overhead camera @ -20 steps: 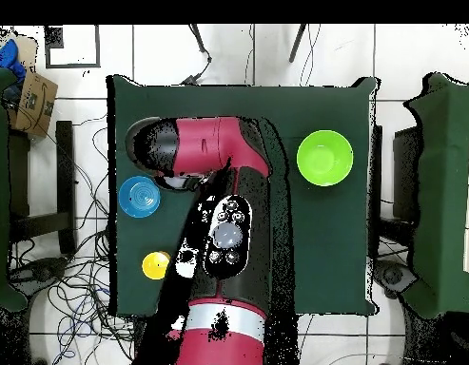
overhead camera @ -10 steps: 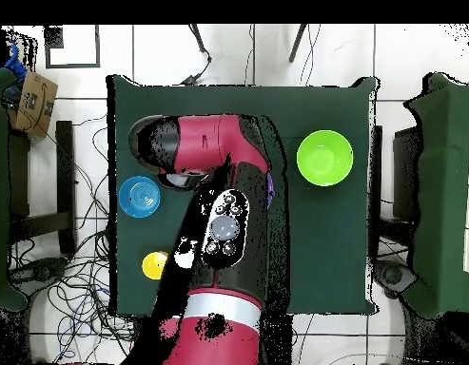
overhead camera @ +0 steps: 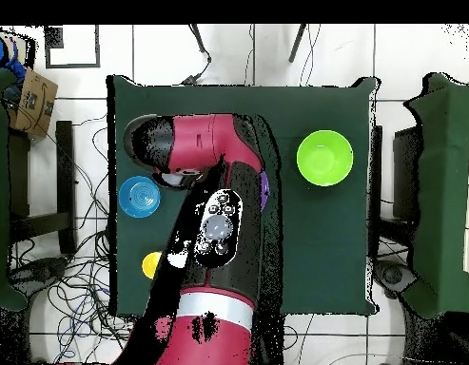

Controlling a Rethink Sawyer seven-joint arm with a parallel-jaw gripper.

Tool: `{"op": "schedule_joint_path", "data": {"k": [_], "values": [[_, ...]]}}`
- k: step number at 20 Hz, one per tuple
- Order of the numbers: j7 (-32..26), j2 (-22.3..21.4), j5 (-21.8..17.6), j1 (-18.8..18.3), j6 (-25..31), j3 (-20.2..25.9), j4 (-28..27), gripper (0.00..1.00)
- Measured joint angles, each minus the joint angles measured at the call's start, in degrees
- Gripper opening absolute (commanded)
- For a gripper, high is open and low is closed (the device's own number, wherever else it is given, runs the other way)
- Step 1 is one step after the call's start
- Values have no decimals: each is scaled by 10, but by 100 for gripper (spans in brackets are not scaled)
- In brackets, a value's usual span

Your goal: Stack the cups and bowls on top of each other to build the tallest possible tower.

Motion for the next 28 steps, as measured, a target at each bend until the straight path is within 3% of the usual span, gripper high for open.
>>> {"op": "schedule_joint_path", "data": {"k": [28], "values": [[0, 8, 27, 22, 0, -31, 0, 0]]}}
